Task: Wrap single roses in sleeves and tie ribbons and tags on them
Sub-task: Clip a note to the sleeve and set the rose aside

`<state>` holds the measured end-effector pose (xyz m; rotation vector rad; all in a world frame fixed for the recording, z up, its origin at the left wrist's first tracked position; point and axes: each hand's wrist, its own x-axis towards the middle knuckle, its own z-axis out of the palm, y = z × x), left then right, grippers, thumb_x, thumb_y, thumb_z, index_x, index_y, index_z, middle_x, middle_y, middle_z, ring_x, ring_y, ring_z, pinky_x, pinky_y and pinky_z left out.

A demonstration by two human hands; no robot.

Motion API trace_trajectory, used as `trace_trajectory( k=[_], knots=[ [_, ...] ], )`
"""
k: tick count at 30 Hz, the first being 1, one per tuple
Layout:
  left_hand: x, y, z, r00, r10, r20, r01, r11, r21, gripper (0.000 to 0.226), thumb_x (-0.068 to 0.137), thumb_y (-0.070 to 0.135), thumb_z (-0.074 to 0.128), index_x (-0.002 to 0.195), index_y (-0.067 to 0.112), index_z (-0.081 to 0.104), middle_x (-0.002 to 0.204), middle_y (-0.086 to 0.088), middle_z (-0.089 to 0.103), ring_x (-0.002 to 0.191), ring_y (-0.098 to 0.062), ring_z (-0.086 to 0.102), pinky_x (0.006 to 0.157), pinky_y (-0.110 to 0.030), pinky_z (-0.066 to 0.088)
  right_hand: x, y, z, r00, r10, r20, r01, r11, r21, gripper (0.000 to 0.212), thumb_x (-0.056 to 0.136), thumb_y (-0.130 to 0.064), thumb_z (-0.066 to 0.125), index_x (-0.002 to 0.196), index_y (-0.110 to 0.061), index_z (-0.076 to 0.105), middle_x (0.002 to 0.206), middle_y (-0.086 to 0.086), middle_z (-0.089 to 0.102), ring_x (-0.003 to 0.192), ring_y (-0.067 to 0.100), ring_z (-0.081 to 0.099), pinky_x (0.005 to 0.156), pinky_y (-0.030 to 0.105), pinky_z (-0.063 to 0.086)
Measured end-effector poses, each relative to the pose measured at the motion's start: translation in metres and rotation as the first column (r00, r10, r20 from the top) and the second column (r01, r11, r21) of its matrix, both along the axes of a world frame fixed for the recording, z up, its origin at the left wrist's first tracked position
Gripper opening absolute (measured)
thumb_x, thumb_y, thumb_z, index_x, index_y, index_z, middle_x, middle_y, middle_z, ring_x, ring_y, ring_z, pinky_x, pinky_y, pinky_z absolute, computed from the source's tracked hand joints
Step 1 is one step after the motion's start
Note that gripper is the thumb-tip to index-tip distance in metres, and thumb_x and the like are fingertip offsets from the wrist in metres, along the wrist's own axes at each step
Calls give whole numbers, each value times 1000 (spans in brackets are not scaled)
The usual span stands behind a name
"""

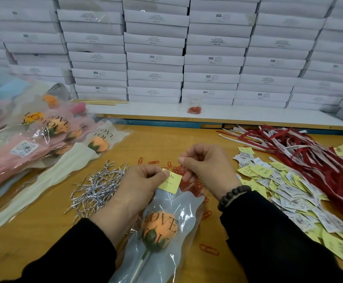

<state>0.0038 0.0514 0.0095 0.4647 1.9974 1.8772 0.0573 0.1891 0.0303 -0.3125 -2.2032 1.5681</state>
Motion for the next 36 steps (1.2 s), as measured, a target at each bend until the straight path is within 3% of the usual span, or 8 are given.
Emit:
trace_trajectory(
  k=[4, 13, 20, 24, 30, 36],
  knots=[
    [0, 0, 0, 1000, -9, 18, 8, 1000, 17, 16, 86, 11, 63, 74, 5, 71, 68, -10, 69, 51, -10, 60, 46, -16, 46, -2, -1, -2, 999, -49, -15, 50, 996, 76, 15, 82, -7, 68, 75, -16, 57, 60, 0, 59, 46, 5, 57, 49, 16, 43],
    [-1, 0, -1, 1000, -12, 14, 12, 1000, 8, 14, 85, 12, 63, 74, 6, 69, 67, -7, 68, 52, -11, 59, 47, -17, 45, 0, 3, 1, 996, -58, -63, 64, 994, 88, 19, 82, -4, 67, 71, -19, 61, 66, -2, 62, 52, 1, 56, 56, 15, 48],
    [0, -1, -1, 999, -53, -12, 53, 999, 1, 15, 86, 12, 63, 74, 7, 71, 71, -9, 69, 54, -11, 59, 52, -21, 44, 0, -2, -1, 999, 38, 15, -40, 995, 88, 24, 83, 2, 63, 71, -19, 63, 69, -1, 65, 63, 5, 64, 68, 22, 55],
    [1, -1, -1, 998, -55, -15, 55, 998, 25, 16, 86, 10, 62, 73, 6, 70, 67, -7, 68, 51, -9, 59, 47, -17, 44, 0, -4, -1, 1000, -1, -20, 5, 975, 222, 24, 83, -3, 63, 71, -23, 61, 66, -2, 57, 62, 8, 55, 66, 28, 52],
    [2, -1, 0, 998, -62, -30, 63, 998, 31, 15, 86, 9, 62, 76, 3, 71, 60, -3, 67, 42, -3, 55, 40, -11, 39, 0, -4, -2, 1000, 12, -4, -11, 972, 236, 22, 82, -8, 67, 68, -24, 60, 61, -2, 55, 59, 11, 54, 62, 30, 52],
    [1, 0, -1, 998, -64, -17, 65, 995, 76, 16, 86, 7, 62, 72, 3, 70, 60, -5, 66, 41, -5, 53, 40, -10, 36, 0, 0, -7, 998, 39, -39, -37, 999, 38, 11, 79, -13, 72, 73, -13, 63, 58, -2, 65, 47, 4, 55, 49, 18, 47]
  ],
)
